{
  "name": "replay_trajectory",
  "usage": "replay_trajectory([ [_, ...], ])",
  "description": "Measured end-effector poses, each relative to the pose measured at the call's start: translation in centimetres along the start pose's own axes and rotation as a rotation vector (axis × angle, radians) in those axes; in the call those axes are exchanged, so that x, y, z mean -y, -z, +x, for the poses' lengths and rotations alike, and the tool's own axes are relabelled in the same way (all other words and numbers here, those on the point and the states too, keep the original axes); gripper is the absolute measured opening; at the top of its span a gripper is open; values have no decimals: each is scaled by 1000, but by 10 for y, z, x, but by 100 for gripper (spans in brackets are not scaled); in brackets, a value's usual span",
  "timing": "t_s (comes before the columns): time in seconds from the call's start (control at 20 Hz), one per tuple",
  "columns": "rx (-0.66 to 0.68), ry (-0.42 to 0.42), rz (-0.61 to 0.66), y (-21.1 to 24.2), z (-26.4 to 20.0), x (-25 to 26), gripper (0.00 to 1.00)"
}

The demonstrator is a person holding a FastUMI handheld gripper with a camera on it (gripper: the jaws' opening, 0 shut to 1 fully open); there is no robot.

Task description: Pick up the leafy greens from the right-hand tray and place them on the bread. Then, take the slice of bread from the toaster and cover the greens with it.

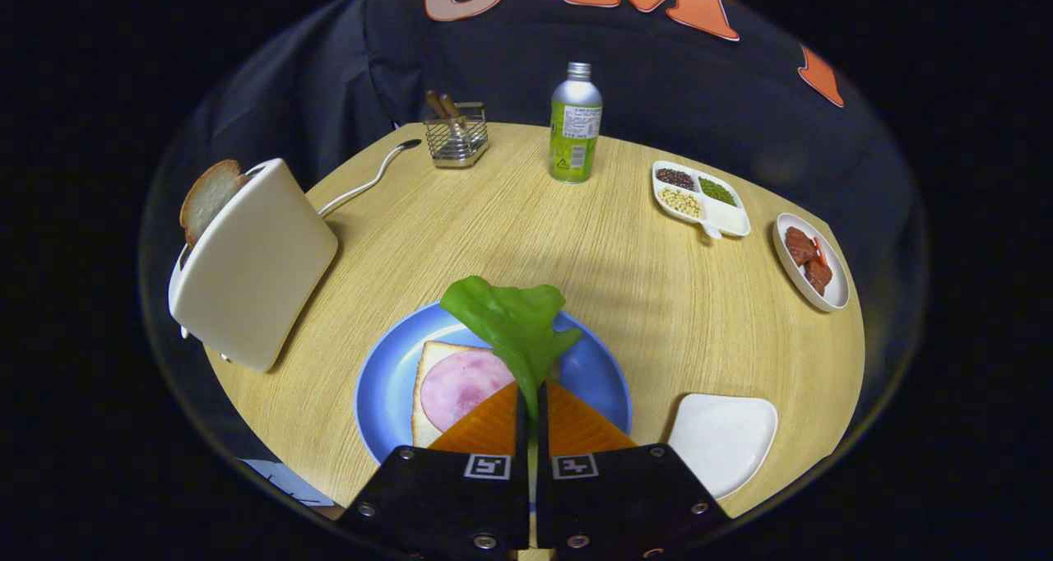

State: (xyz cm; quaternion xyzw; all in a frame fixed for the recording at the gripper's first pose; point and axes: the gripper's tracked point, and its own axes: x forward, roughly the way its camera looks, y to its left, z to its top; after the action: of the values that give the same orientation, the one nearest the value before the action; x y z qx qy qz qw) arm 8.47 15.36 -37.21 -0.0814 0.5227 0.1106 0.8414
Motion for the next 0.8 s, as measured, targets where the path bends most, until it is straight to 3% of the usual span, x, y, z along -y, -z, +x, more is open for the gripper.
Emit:
replay_trajectory([
  [0.2, -40, -47, -19, 7, 7, -14, 8],
  [0.35, -50, -76, -30, 9, 6, -22, 20],
  [0.8, -18, -144, -18, -4, -23, -45, 42],
])
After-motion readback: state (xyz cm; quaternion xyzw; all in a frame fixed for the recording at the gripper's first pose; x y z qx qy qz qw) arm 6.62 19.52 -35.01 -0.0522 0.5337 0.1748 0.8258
